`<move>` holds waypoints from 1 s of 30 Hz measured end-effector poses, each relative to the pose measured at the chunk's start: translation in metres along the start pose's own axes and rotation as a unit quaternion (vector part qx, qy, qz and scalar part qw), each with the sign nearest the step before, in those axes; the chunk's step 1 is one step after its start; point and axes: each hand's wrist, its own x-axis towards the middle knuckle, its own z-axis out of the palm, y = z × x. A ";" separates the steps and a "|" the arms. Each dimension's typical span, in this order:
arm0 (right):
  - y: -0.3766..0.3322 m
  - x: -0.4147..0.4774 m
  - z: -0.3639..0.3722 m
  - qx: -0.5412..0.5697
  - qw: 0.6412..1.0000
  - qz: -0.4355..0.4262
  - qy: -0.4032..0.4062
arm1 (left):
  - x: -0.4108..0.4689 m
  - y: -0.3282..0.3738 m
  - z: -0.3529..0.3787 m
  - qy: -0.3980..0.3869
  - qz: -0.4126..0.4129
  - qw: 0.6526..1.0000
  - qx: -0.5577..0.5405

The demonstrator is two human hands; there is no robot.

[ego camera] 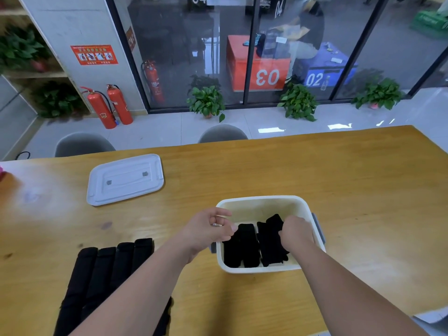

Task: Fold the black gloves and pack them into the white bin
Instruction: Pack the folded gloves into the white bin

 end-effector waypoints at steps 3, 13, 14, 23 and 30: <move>-0.001 0.004 0.000 -0.012 1.000 -0.005 -0.029 | 0.002 0.000 0.000 0.005 0.001 1.000 -0.007; 0.005 0.001 0.005 0.109 0.979 -0.084 -0.152 | 0.003 0.003 -0.001 0.004 -0.003 0.999 -0.033; 0.004 -0.002 0.005 0.102 0.977 -0.095 -0.159 | 0.003 0.003 -0.001 0.005 -0.004 0.999 -0.031; 0.002 -0.016 0.005 0.098 0.975 -0.111 -0.163 | -0.002 0.003 0.001 0.007 -0.005 0.999 -0.051; -0.005 -0.026 0.003 0.114 0.964 -0.133 -0.198 | -0.005 0.001 0.002 0.010 0.003 0.999 -0.037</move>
